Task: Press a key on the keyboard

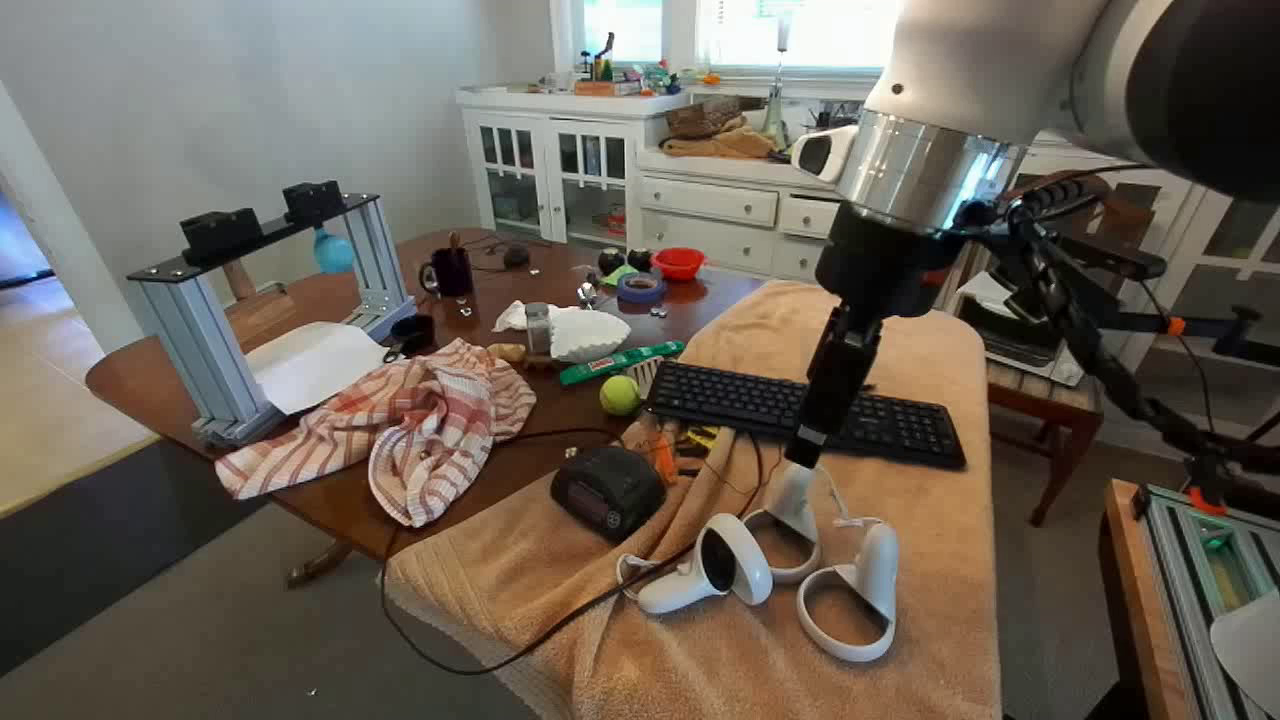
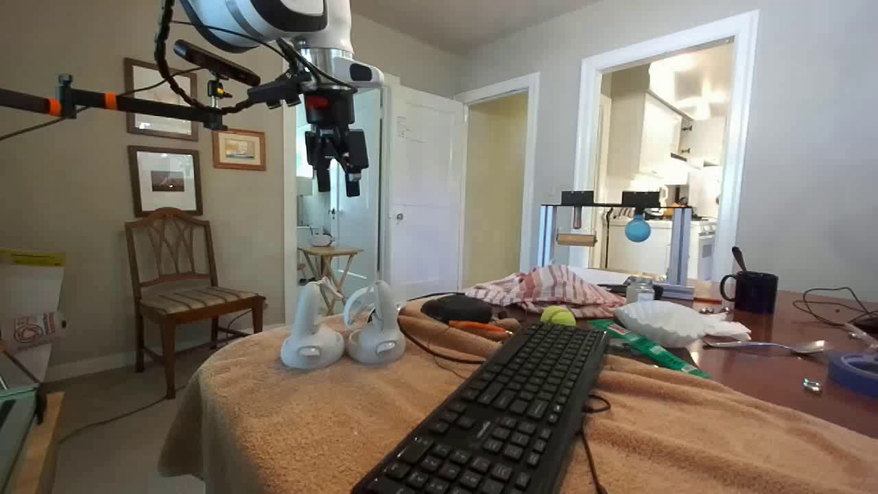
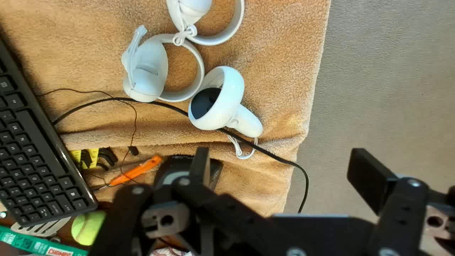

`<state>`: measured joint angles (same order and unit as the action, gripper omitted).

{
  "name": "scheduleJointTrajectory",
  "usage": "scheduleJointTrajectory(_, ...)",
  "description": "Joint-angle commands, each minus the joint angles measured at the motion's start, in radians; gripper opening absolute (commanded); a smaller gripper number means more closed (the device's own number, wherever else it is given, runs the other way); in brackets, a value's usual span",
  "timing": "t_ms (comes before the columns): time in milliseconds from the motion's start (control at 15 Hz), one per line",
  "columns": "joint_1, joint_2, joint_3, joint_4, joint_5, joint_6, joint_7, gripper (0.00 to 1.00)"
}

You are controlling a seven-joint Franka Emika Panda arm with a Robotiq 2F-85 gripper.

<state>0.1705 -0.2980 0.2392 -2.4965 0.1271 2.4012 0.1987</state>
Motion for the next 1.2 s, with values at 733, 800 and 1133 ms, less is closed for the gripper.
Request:
scheduleJointTrajectory(733, -0.089, 0.052, -0.057, 0.062, -0.032, 0.003, 0.138, 1.00)
scheduleJointTrajectory(800, -0.109, 0.064, -0.067, 0.074, -0.043, 0.002, 0.160, 1.00)
scheduleJointTrajectory(1133, -0.199, 0.159, -0.122, 0.132, -0.069, 0.013, 0.298, 0.66)
